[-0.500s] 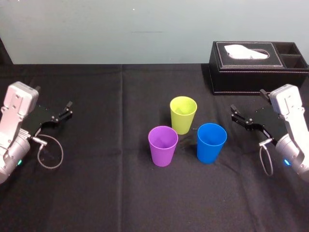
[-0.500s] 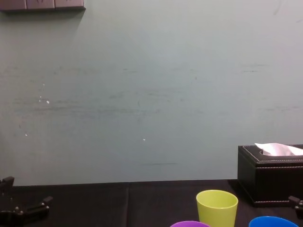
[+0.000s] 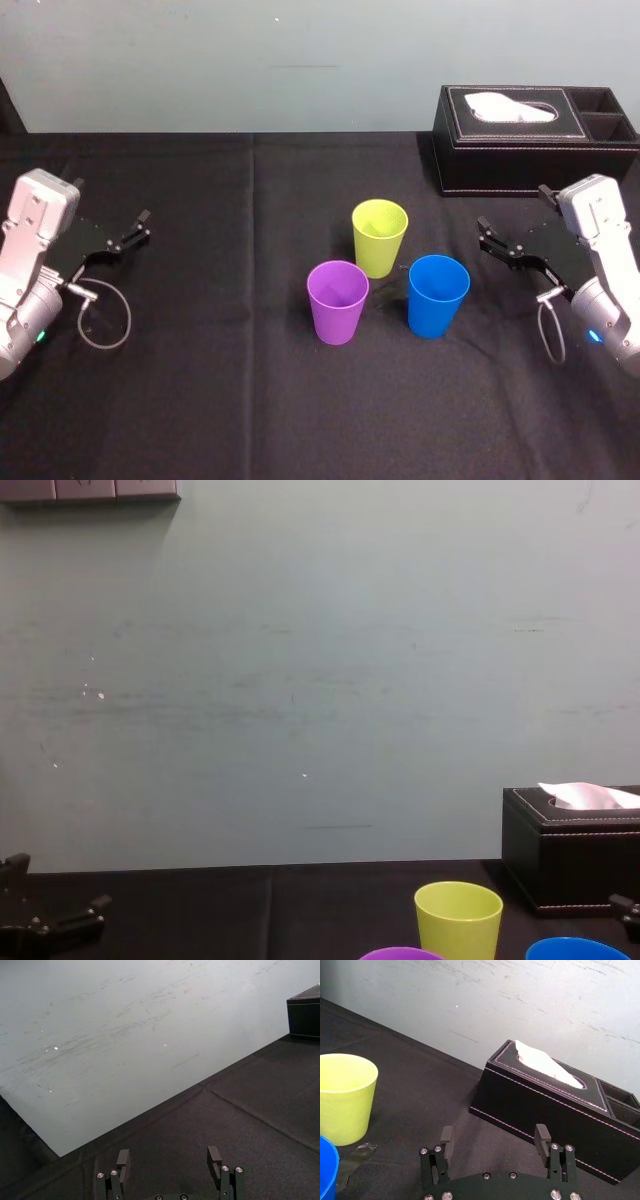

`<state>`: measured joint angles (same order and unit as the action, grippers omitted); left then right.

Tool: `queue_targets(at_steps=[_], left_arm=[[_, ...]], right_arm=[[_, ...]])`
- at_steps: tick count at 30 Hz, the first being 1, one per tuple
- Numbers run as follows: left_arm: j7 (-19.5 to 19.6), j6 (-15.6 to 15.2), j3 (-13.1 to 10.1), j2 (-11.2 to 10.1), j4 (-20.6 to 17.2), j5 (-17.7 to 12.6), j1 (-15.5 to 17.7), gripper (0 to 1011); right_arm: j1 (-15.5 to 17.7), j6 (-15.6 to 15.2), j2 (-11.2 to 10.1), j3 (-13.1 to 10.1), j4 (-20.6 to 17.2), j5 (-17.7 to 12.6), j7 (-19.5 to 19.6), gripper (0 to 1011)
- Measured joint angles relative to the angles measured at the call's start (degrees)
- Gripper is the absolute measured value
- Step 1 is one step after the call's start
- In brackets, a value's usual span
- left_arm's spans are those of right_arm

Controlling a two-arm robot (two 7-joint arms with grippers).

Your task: Stack the three plastic cups sequentially using one hand.

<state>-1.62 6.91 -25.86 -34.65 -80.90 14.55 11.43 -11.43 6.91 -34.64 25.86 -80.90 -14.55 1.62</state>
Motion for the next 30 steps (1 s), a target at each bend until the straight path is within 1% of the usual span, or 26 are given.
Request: queue_targets(at_steps=[25,30], left_arm=[[0.0,0.0,0.0,0.0,0.0,0.0,0.0,1011],[0.0,0.0,0.0,0.0,0.0,0.0,0.0,1011]], right_arm=[[0.0,0.0,0.0,0.0,0.0,0.0,0.0,1003],[0.61,0.89,0.25,-1.39,-0.83,0.41,0.03,1003]])
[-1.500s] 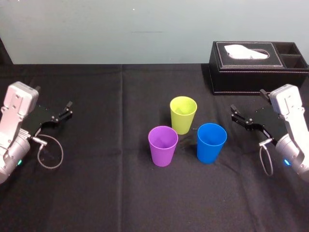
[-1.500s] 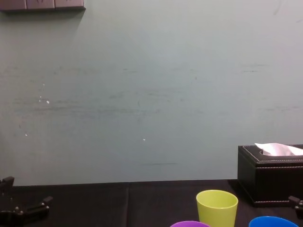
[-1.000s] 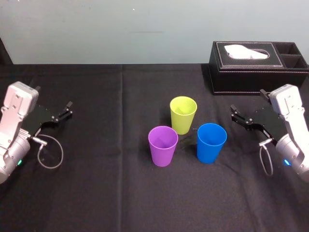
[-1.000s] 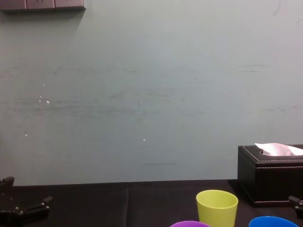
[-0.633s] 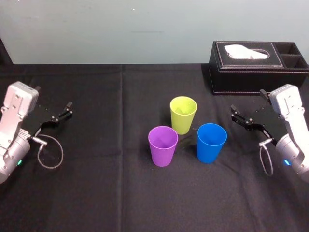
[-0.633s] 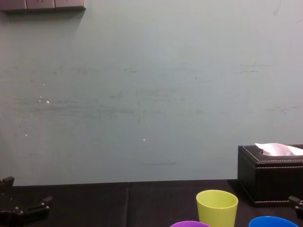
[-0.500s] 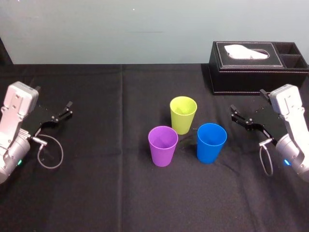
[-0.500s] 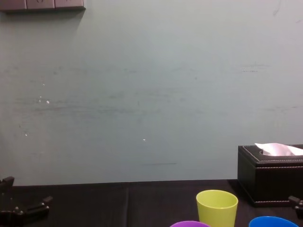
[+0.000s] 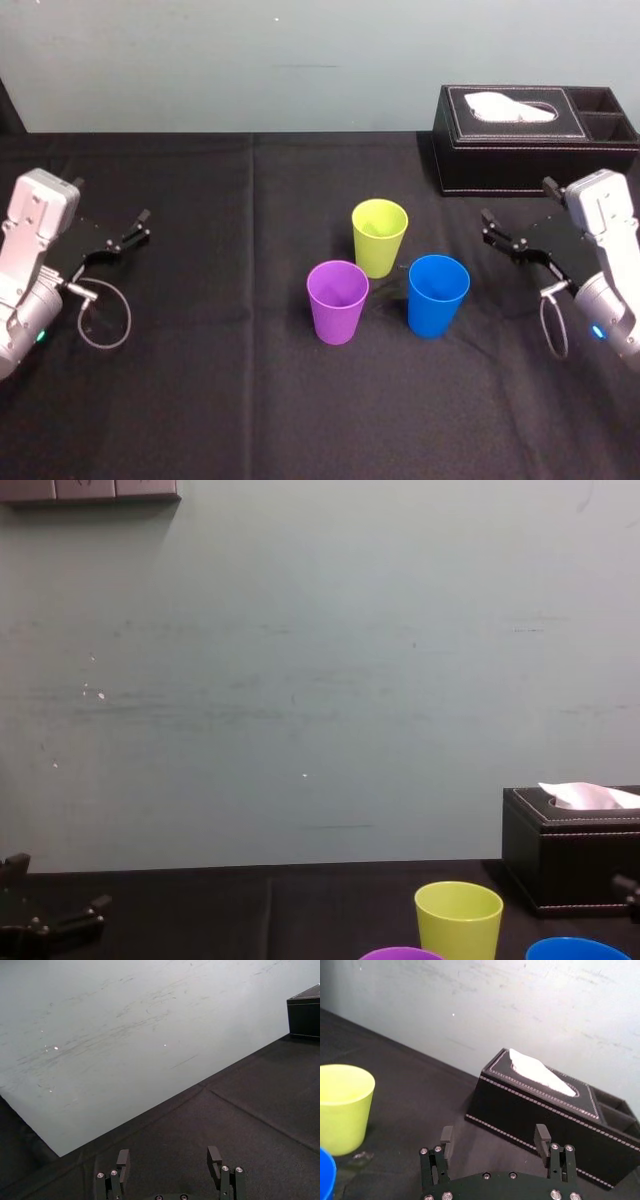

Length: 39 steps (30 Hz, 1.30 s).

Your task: Stack the three plastic cups sequentially using one hand.

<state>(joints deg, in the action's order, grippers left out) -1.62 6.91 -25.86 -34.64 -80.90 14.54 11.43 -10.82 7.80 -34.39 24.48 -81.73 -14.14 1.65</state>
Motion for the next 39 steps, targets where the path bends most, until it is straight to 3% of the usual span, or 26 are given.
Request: queue_targets(at_steps=[12,21,27,34,39], left_arm=[[0.0,0.0,0.0,0.0,0.0,0.0,0.0,1011],[0.0,0.0,0.0,0.0,0.0,0.0,0.0,1011],[0.0,0.0,0.0,0.0,0.0,0.0,0.0,1012],[0.0,0.0,0.0,0.0,0.0,0.0,0.0,1011],[0.0,0.0,0.0,0.0,0.0,0.0,0.0,1011]], right_arm=[[5.41,-0.45,-1.84,-4.15,-7.85,-1.89,-0.61,1003],[16.32,-1.63,-5.75,-8.84,-17.33,-5.34,-1.85,1003],[22.71,-2.49,-7.44,-11.37,-21.08,-6.88,-2.29,1003],[26.42,-3.94,-7.8,-11.72,-22.69,-7.99,-4.03,1003],[27.74,-3.78,-6.31,-11.32,-22.0,-9.53,-6.32,1003]])
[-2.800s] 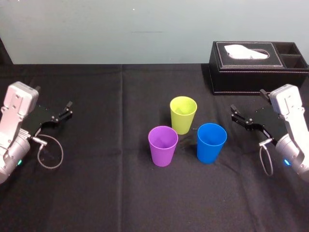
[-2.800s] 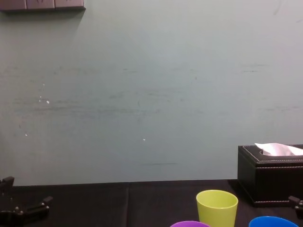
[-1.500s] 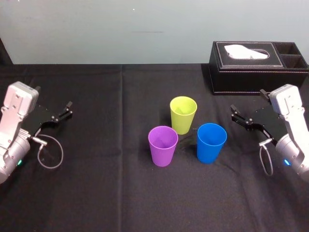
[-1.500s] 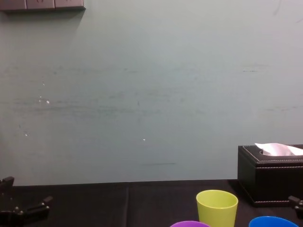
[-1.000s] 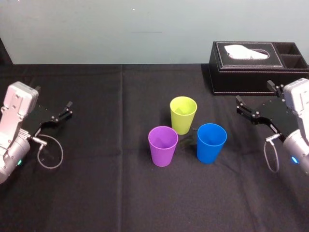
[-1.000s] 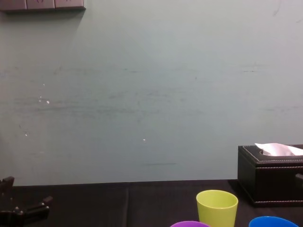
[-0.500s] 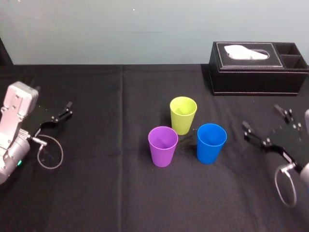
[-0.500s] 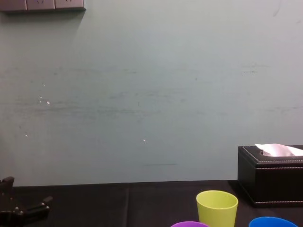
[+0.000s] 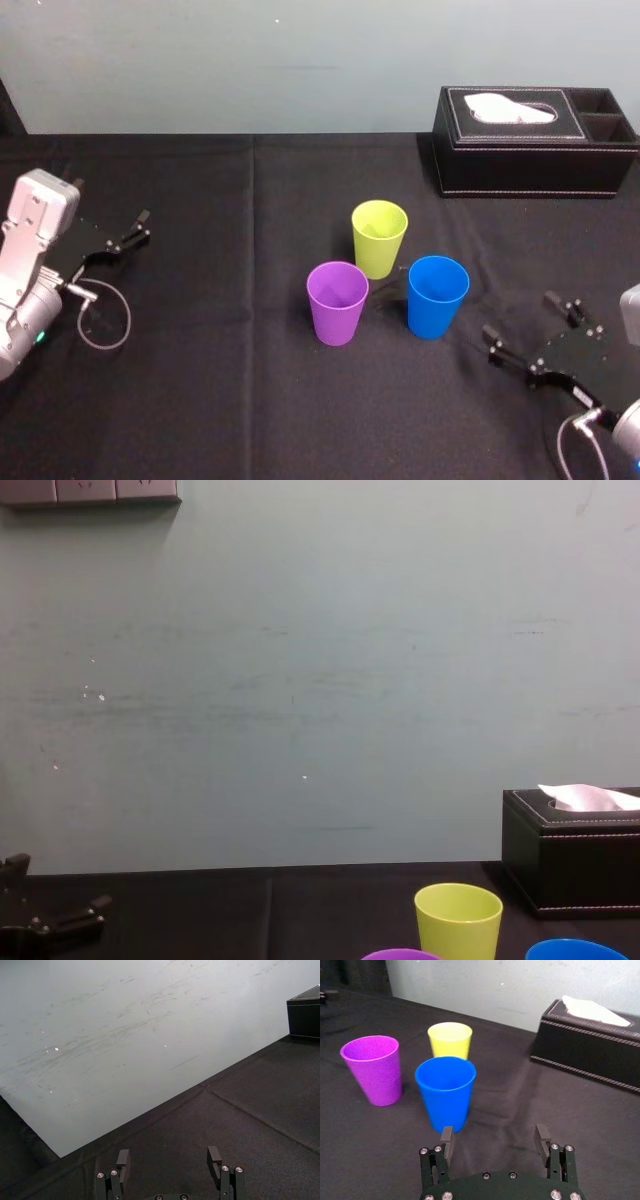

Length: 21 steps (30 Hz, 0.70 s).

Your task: Stack the three plastic cups sequentially using one hand.

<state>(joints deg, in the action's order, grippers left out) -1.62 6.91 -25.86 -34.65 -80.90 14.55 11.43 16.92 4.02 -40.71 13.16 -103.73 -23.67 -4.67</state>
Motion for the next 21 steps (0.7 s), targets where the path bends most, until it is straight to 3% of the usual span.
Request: queue_targets(at_steps=[11,21], left_arm=[[0.0,0.0,0.0,0.0,0.0,0.0,0.0,1011],[0.0,0.0,0.0,0.0,0.0,0.0,0.0,1011]], right_arm=[[-0.65,0.94,3.06,1.21,1.27,-1.35,-3.83,1003],[-4.27,1.64,7.05,3.12,4.02,1.21,-5.71,1003]])
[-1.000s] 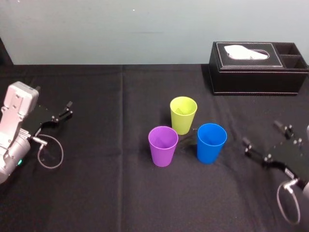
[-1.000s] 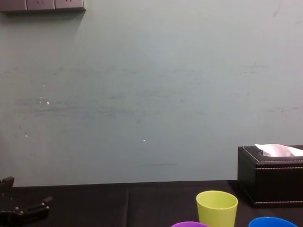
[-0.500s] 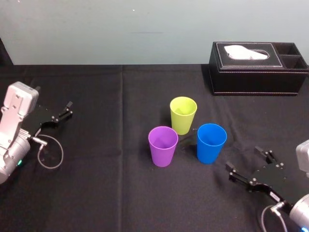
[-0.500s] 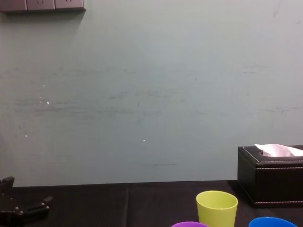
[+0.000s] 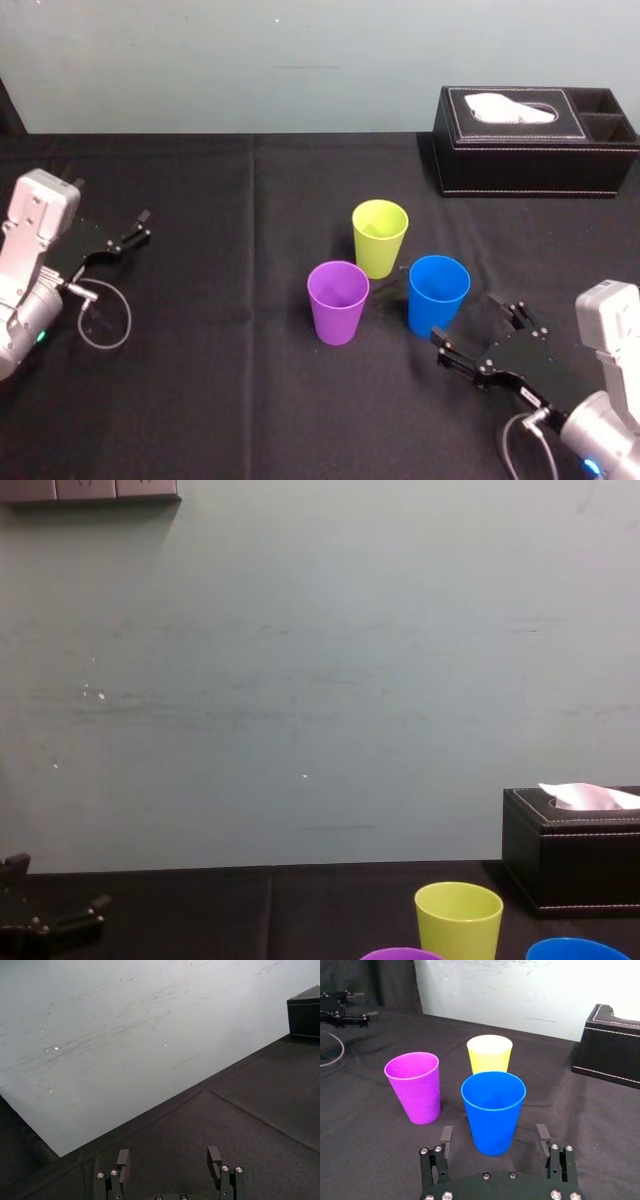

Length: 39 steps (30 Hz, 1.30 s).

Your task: Stack the three plastic cups sequentially using one hand.

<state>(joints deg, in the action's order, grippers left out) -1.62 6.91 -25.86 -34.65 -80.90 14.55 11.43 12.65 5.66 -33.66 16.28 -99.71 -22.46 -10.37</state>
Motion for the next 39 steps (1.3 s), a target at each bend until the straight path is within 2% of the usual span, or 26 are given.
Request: queue_targets(at_steps=[16,39], left_arm=[[0.0,0.0,0.0,0.0,0.0,0.0,0.0,1011],[0.0,0.0,0.0,0.0,0.0,0.0,0.0,1011]], right_arm=[[-4.02,0.13,4.55,-0.14,4.27,1.32,-2.32,1003],[-7.24,-1.36,8.57,-1.22,7.2,3.71,-5.25,1003]])
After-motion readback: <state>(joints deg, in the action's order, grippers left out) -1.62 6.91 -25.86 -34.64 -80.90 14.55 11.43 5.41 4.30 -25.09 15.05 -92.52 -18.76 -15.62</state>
